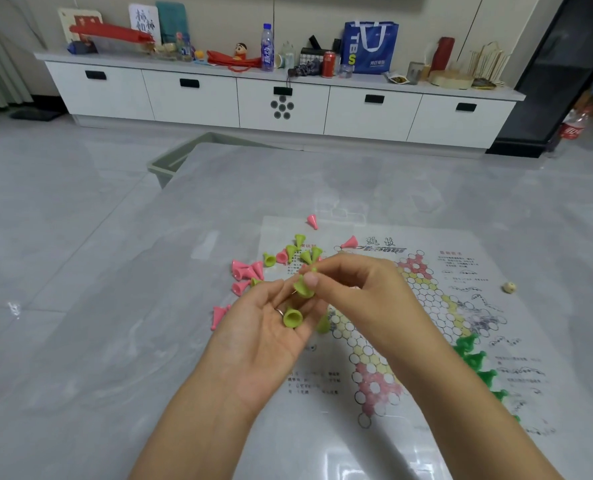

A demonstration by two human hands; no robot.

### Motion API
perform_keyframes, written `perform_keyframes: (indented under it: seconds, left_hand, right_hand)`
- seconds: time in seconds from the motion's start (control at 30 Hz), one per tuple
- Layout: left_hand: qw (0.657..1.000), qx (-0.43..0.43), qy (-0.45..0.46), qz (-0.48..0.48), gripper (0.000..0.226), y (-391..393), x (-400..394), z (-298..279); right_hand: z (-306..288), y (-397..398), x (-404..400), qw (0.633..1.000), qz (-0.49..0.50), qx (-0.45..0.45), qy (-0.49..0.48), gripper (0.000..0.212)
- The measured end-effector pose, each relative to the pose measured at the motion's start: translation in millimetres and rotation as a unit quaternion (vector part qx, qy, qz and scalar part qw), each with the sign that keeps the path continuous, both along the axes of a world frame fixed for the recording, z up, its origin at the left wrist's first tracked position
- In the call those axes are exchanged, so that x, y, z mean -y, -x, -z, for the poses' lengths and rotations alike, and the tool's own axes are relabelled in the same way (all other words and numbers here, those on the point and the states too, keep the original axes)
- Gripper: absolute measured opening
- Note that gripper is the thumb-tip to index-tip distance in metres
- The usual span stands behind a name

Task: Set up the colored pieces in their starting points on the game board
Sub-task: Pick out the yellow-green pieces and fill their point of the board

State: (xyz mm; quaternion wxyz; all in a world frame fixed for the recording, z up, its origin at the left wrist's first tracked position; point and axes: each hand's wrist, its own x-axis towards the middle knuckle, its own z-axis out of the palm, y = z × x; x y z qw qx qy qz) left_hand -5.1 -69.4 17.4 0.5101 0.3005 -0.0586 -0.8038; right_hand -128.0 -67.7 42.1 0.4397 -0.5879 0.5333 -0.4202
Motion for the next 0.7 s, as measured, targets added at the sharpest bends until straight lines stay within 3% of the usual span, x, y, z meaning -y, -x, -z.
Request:
perform_keyframes:
  seconds: [0.1,0.17,0.27,0.4,0.7]
  left_hand:
    - [1.0,0.008,0.004,0.001,0.038,-4,1,2]
    - [1.0,0.012,0.004,-0.001,0.026,-6,1,0]
    - [0.999,0.024,-0.029,-0.025,0.025,-11,2,-2]
    - [0.997,0.029,-0.042,-0.06,0.025,-19,3,-5]
    - [0.994,0.033,-0.049,-0.088,0.028,-27,7,-4]
  right_hand:
    - [2,-5,0,0.999,-0.027,-0.039,0.006,0.009]
    - [2,-5,2,1.0,0.002,0.011,0.0,0.009]
    - [2,5,10,0.995,0.088,0.046,0.015,0.01]
    - [19,24,24,0.972,0.162,-0.165,0.049,0.009]
    - [57,17,35,0.942,0.158,-0.291,0.055,0.008]
